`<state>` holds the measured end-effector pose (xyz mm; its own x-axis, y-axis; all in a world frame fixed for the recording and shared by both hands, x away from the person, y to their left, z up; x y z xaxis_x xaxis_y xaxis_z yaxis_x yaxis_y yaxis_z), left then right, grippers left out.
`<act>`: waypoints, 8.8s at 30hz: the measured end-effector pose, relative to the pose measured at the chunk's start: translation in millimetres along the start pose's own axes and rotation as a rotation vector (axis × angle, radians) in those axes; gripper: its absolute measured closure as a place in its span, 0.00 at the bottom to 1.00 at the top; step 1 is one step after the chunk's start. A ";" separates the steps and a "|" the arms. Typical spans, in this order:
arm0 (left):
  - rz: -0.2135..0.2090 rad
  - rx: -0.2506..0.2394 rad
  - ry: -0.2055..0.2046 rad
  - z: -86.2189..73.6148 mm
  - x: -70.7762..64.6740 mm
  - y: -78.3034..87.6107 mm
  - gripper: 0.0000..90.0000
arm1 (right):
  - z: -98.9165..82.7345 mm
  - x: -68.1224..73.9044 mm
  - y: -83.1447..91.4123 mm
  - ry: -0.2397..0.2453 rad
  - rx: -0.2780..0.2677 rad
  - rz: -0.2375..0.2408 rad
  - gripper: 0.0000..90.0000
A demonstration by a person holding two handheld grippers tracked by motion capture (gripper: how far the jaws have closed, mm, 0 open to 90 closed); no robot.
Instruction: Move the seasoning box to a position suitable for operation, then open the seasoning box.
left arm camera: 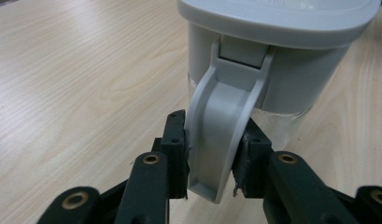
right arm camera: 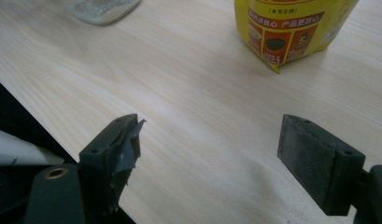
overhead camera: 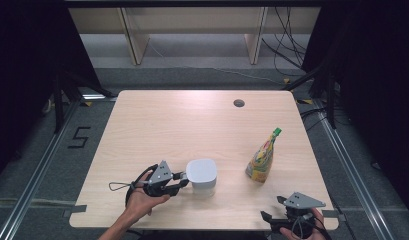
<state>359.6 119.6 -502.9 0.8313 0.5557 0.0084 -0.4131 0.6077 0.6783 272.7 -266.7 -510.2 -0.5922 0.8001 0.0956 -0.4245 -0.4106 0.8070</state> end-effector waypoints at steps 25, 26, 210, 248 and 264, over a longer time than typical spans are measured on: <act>0.000 -0.005 0.029 -1.3 -7.0 2.1 0.58 | 0.4 -4.2 -0.9 0.058 -0.008 -0.019 0.25; 0.000 -0.005 0.029 -1.3 -7.0 2.1 0.53 | 0.4 -4.2 -0.9 0.058 -0.008 -0.019 0.25; -0.010 -0.024 0.128 -47.1 -18.5 43.2 0.41 | 160.1 114.2 -28.9 0.479 -0.387 0.094 1.00; 0.045 0.007 0.114 -48.4 -16.5 39.3 0.33 | 71.0 52.8 4.4 0.190 -0.320 -0.017 0.64; 0.049 0.010 0.119 -46.5 -18.1 37.6 0.32 | 50.0 13.7 5.1 -0.094 -0.289 -0.225 0.23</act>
<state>311.7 158.8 -511.7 0.7598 0.6486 -0.0452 -0.4479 0.5726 0.6867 296.7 -236.0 -475.7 -0.4025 0.9154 -0.0020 -0.7206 -0.3155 0.6174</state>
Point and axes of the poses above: each handheld gripper's, and its own axes: y roughly backward along the jaws, z roughly out of its top, x roughly to its left, the point moved 2 cm from there along -y, roughly forward along the jaws, and after that the axes turned 12 degrees about x, right-handed, at the moved point
